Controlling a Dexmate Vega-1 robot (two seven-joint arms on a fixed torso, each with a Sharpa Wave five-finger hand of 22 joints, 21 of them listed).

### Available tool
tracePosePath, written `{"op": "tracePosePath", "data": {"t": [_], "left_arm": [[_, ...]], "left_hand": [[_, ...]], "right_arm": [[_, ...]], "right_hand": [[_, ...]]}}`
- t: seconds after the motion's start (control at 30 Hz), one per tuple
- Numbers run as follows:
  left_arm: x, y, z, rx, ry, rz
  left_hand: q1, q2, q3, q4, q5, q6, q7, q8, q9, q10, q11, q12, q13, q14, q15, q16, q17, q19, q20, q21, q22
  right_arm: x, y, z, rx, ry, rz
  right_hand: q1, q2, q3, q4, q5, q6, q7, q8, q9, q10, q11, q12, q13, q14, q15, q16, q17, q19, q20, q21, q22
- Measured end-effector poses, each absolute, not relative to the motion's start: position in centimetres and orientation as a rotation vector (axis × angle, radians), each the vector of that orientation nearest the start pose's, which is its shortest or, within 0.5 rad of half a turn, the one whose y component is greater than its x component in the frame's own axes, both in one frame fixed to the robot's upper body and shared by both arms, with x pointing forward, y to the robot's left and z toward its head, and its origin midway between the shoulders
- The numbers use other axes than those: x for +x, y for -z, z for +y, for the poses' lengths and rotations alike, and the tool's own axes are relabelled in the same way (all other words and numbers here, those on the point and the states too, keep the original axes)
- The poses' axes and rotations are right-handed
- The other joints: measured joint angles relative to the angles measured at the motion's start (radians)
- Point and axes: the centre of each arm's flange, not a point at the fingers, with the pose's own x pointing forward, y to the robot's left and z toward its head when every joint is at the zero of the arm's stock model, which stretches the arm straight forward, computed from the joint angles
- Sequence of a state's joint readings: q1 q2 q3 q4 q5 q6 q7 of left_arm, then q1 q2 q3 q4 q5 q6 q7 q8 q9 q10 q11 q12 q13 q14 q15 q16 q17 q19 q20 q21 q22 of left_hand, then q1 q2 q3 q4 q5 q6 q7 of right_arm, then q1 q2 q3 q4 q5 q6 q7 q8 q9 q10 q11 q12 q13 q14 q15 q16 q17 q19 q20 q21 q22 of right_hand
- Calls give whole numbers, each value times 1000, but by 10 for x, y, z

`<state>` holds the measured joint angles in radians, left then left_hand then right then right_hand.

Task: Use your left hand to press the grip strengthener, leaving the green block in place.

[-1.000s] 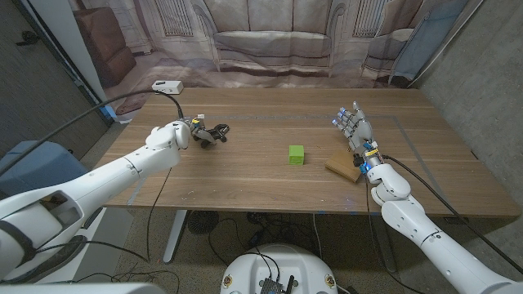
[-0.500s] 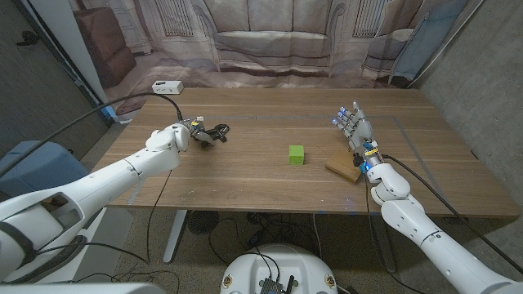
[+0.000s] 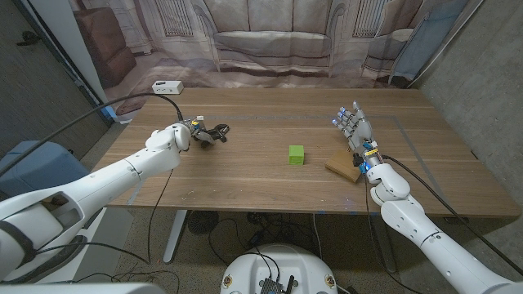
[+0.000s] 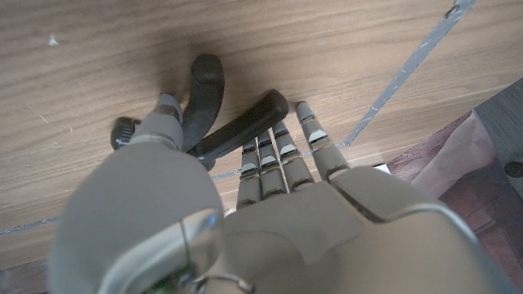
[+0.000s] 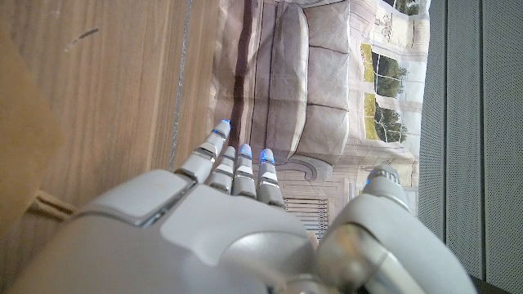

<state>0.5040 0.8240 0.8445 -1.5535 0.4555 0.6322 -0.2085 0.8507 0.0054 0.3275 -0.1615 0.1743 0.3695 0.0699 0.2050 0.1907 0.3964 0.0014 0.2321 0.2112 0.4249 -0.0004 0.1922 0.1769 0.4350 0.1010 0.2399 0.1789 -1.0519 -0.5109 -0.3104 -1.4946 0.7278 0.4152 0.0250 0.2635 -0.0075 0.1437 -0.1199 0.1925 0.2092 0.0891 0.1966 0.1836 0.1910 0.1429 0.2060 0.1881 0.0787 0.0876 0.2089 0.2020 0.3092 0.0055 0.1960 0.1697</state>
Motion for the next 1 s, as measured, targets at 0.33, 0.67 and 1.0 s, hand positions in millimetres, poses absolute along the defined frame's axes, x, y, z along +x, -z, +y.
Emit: {"op": "tracePosePath", "data": {"t": [0.33,0.67,1.0], "left_arm": [[668,-10,316,1459,-151,1],[668,-8,317,1450,-147,25],[669,-7,316,1422,-136,43]], "left_hand": [[151,52,21,4,4,49,9,5,3,53,-5,11,5,57,-13,12,-1,84,15,20,0],[214,8,35,17,4,142,11,27,7,149,-1,35,10,141,-10,37,2,138,25,55,0],[263,-26,63,45,12,192,12,43,12,199,24,55,10,179,8,41,0,145,26,89,0]], "right_arm": [[598,61,-279,193,-254,-688],[600,62,-278,200,-258,-683],[601,64,-278,210,-261,-684]], "right_hand": [[0,0,0,0,0,0,0,0,0,0,0,0,0,0,0,0,0,4,4,0,0],[0,0,0,0,0,0,0,0,0,0,0,0,0,0,0,0,0,4,4,0,0],[0,0,0,0,0,0,0,0,0,0,0,0,0,0,0,0,0,4,4,0,0]]}}
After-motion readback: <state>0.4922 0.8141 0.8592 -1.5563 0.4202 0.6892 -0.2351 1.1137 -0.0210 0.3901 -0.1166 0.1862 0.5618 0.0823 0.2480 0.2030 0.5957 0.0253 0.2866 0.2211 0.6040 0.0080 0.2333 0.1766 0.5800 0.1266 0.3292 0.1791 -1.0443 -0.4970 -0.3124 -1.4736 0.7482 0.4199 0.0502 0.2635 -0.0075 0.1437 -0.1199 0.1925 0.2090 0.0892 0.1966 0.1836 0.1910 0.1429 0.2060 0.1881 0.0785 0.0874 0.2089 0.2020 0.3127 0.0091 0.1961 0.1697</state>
